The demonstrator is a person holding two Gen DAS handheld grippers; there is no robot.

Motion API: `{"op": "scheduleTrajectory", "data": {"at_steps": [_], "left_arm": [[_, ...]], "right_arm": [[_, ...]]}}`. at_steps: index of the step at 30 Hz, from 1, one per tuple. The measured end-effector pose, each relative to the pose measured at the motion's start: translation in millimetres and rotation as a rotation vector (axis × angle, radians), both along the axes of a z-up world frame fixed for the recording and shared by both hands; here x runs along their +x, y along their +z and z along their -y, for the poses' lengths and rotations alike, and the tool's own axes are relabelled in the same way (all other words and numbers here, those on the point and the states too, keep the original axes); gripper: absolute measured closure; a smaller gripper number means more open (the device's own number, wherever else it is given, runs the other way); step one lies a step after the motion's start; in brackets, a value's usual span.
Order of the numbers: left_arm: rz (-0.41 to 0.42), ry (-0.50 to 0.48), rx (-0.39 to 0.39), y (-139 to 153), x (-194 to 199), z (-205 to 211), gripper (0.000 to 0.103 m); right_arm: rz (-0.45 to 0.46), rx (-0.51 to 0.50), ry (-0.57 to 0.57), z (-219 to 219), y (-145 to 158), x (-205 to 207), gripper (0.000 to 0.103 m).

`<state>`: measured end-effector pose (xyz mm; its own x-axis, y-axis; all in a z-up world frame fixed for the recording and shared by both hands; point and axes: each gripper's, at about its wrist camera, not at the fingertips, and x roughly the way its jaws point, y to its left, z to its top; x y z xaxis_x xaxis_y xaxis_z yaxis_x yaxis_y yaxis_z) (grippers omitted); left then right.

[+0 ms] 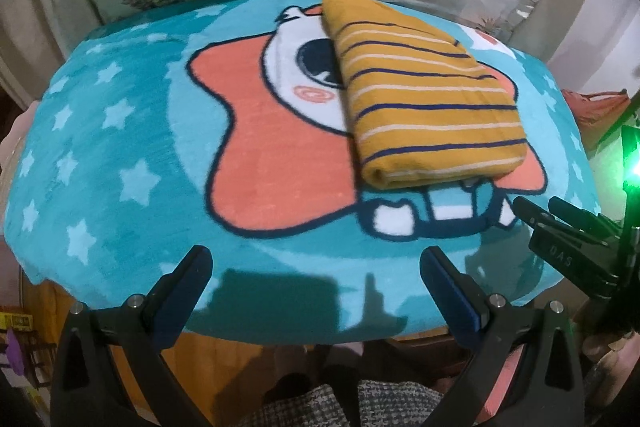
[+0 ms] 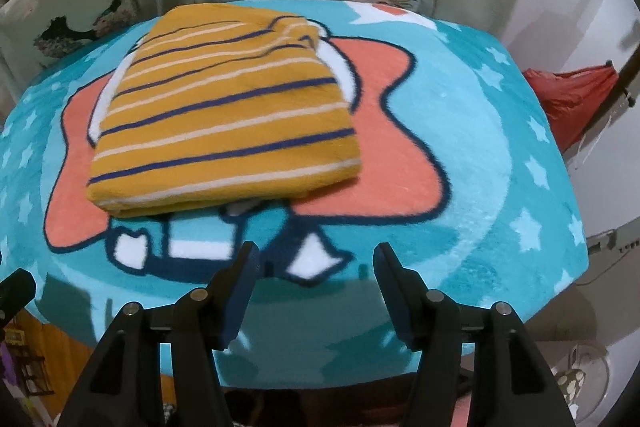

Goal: Fold small clothes

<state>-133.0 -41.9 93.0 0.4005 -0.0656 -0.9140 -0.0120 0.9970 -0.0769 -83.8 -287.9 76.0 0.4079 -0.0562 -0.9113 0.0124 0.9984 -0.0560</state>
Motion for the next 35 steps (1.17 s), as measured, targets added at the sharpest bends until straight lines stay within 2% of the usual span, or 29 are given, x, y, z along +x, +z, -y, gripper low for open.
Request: {"op": "scheduleTrajectory", "data": {"at_steps": [13, 21, 27, 35], "left_arm": [[-0.011, 0.106, 0.01, -3, -15, -57, 0.0], [-0.034, 0.169, -0.016, -7, -22, -81, 0.0], [-0.021, 0.15, -0.019, -5, -20, -70, 0.0], [-0.02, 0.096, 0.001, -4, -6, -26, 0.0]], "right_arm": [[-0.013, 0.008, 0.098, -63, -7, 5, 0.037], [-0.018, 0.003, 0.186, -103, -10, 5, 0.036], [-0.006, -0.003, 0.216, -108, -8, 4, 0.036], [-0.003, 0.001, 0.171, -67, -6, 9, 0.035]]}}
